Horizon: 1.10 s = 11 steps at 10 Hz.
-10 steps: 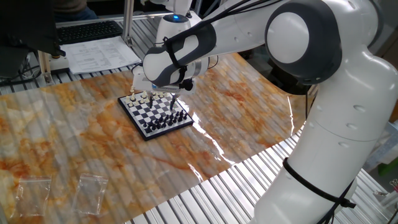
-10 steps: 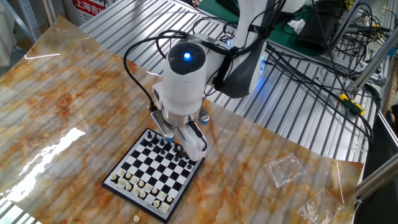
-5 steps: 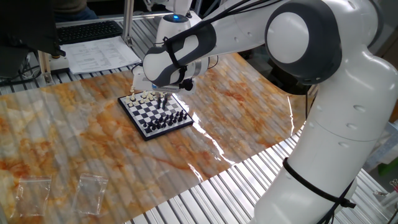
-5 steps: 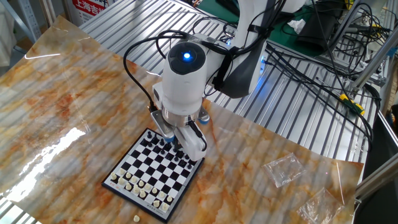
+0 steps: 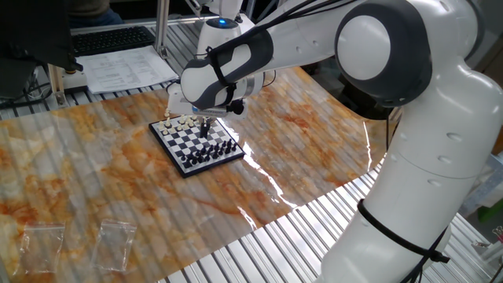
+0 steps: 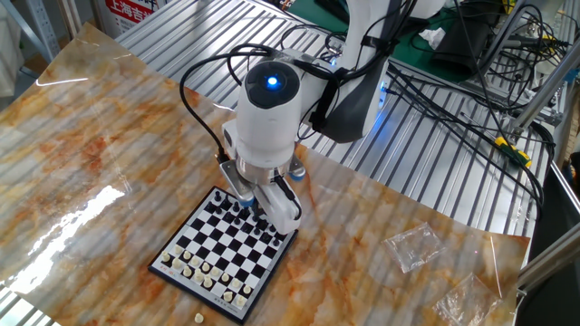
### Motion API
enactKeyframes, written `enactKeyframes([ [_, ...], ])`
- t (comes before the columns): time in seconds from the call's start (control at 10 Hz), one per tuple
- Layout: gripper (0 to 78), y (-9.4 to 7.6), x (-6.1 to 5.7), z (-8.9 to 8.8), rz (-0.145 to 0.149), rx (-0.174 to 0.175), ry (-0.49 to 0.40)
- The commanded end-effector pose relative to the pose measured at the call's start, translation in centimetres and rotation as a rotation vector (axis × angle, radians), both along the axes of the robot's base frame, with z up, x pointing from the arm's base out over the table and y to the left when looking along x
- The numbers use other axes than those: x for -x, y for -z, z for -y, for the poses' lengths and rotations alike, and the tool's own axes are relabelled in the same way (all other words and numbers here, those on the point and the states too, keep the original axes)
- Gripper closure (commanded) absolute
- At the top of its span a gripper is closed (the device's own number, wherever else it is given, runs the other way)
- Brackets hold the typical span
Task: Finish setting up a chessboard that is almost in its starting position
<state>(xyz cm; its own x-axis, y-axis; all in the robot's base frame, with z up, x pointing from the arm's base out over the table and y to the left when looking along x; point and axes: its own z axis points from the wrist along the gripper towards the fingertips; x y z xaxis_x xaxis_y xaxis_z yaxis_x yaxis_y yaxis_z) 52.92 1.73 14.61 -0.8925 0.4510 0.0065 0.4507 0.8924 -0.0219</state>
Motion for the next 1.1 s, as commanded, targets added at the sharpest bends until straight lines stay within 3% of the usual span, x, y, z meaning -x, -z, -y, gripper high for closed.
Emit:
enactKeyframes([
  [0.1, 75.3, -0.1, -0.1, 0.0, -0.019, -0.082, -0.133],
  [0.5, 75.3, -0.1, -0.1, 0.0, -0.021, -0.08, -0.118],
  [1.1, 75.3, -0.4, -4.1, 0.5, -0.02, -0.062, -0.083],
])
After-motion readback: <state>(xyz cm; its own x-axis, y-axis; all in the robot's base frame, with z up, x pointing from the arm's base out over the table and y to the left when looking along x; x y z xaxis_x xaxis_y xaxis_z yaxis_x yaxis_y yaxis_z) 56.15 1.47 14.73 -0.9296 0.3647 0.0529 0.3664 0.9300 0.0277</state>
